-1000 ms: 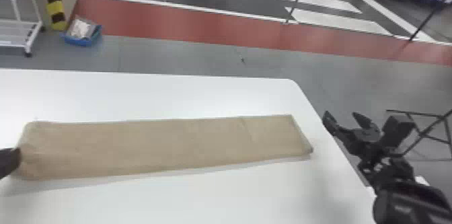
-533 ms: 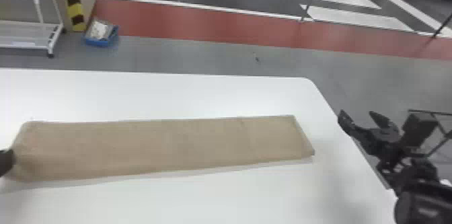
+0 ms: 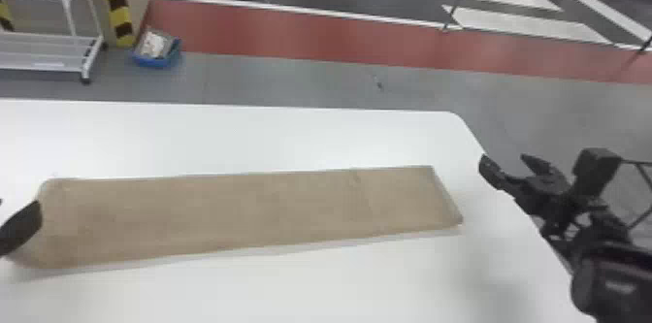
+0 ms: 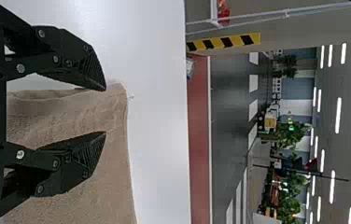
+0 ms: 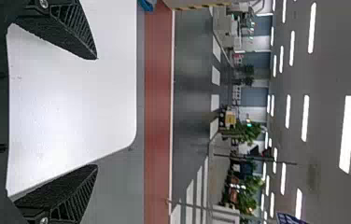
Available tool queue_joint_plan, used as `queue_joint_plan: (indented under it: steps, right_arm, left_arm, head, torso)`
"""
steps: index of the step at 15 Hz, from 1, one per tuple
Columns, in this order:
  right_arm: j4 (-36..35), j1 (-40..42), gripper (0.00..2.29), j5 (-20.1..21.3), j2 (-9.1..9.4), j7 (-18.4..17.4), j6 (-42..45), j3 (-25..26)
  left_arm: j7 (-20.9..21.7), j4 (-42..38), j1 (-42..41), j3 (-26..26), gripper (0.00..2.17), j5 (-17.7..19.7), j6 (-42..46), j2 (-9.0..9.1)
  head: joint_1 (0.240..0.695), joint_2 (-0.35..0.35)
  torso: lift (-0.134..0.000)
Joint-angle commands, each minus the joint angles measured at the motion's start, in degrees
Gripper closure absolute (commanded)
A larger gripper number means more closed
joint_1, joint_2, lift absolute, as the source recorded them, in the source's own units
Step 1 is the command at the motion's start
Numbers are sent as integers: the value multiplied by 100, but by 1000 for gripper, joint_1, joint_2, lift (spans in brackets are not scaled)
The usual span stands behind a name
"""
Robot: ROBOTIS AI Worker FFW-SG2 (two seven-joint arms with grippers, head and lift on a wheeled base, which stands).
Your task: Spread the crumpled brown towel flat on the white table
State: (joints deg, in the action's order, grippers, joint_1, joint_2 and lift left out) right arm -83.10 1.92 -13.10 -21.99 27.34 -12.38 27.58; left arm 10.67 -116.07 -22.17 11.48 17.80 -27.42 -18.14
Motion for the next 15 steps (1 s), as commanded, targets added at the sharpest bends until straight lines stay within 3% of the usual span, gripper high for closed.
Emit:
queue_joint_plan:
  steps: [1,3,5,8,12,15]
  right_arm:
    - [-4,-288,53,159,-130,430,-832,-112]
    - [13,-631,66,387,-200,896,-1605,-192]
    - [49,-868,87,510,-385,1151,-2221,-446]
    - [84,-1097,117,712,-393,1608,-3064,-455]
    - [347,-1387,164,1055,-420,2083,-3732,-578]
    - [347,-1387,174,1134,-402,2214,-3768,-622]
  left_arm:
    - [-3,67,257,144,33,101,39,-32]
    - [6,348,600,179,33,162,-14,-94]
    - [76,691,1075,179,33,144,-295,-146]
    - [375,770,1593,179,33,171,-1824,-138]
    - [542,1201,2349,100,36,127,-3723,-94]
    - [682,1359,2578,65,36,153,-4127,-85]
  head:
    - [695,-236]
    - [695,-205]
    - [695,-174]
    - [695,-132]
    - [695,-131]
    - [695,-138]
  torso:
    - [-124]
    - [-124]
    - [-124]
    - [-124]
    - [-124]
    - [-124]
